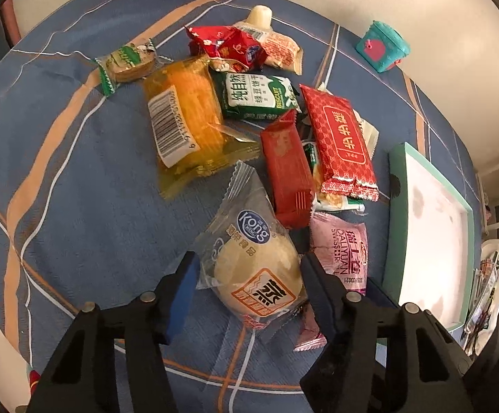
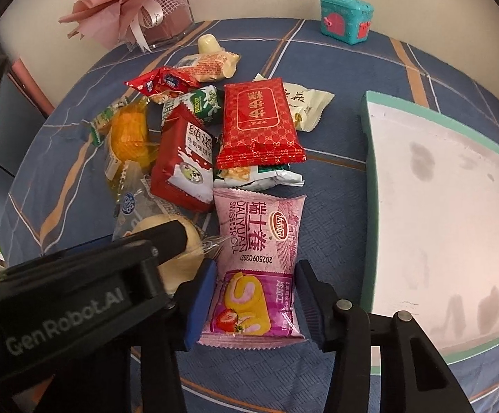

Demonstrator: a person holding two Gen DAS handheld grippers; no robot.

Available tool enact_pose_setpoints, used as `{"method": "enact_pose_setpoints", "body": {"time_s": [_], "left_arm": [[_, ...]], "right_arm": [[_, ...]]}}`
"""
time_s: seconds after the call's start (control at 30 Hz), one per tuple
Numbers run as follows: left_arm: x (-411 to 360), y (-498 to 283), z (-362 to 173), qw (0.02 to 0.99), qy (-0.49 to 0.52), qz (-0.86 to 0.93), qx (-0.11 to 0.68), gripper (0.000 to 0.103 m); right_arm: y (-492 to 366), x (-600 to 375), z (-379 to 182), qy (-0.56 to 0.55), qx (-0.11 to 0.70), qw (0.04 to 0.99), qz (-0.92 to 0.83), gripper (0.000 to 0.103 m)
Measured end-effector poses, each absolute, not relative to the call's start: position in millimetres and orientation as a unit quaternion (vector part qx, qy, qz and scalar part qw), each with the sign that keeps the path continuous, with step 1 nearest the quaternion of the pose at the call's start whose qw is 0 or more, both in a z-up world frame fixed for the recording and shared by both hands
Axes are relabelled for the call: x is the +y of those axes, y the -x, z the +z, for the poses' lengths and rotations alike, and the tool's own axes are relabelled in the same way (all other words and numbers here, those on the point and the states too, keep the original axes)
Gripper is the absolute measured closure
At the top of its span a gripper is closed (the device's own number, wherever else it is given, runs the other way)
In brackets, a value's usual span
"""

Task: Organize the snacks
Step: 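Grasp the Kong bun bag with left gripper while right grasps pink Swiss roll pack, then carry both snacks over the white tray and open both grippers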

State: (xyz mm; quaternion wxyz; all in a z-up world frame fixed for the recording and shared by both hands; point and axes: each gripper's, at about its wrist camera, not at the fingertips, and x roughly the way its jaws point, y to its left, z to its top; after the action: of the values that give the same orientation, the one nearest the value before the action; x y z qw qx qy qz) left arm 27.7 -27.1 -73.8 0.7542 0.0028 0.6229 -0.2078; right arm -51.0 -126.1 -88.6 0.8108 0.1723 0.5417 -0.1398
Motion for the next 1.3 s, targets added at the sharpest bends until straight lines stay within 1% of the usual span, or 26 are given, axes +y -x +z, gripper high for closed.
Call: {"method": "enact_pose_setpoints", "body": {"time_s": [0.1,0.13,0.17,0.2,0.33,0.53,0.7,1.1,1.3], "left_arm": [[-24.6,-30.0,-73.7,0.754,0.006,-0.206,0.624,0.043],[-24.2,-30.3,-73.3,0.754,0.008,-0.207,0.624,0.043],[-23.9,-30.5,-72.6,0.754,0.009,-0.208,0.623,0.045],[-23.6,-30.3,-71.9,0.755,0.010,-0.208,0.622,0.047],[-19.4,-30.3,-69.1,0.755,0.020,-0.210,0.621,0.050],[-15.1,-29.2,-64.2,0.755,0.031,-0.214,0.620,0.055],[-10.2,-27.7,-51.7,0.763,0.041,-0.221,0.606,0.059],[0.8,-21.4,-12.0,0.791,0.071,-0.249,0.554,0.060],[-29.0,-21.6,-10.1,0.792,0.044,-0.264,0.549,0.060]], "right_arm": [[49.1,-130.3,-90.1,-0.188,0.539,0.810,-0.134,0.057],[48.9,-130.7,-89.5,-0.190,0.538,0.810,-0.132,0.061],[48.4,-131.2,-88.9,-0.191,0.537,0.811,-0.133,0.066],[48.7,-131.8,-88.3,-0.189,0.537,0.811,-0.136,0.068],[50.8,-135.9,-87.8,-0.200,0.535,0.809,-0.142,0.070],[52.1,-135.4,-81.4,-0.206,0.529,0.811,-0.141,0.071],[62.0,-136.5,-63.2,-0.214,0.508,0.822,-0.144,0.071],[71.8,-146.1,-37.0,-0.233,0.479,0.832,-0.155,0.071],[79.8,-166.0,-29.0,-0.227,0.465,0.833,-0.199,0.071]]}}
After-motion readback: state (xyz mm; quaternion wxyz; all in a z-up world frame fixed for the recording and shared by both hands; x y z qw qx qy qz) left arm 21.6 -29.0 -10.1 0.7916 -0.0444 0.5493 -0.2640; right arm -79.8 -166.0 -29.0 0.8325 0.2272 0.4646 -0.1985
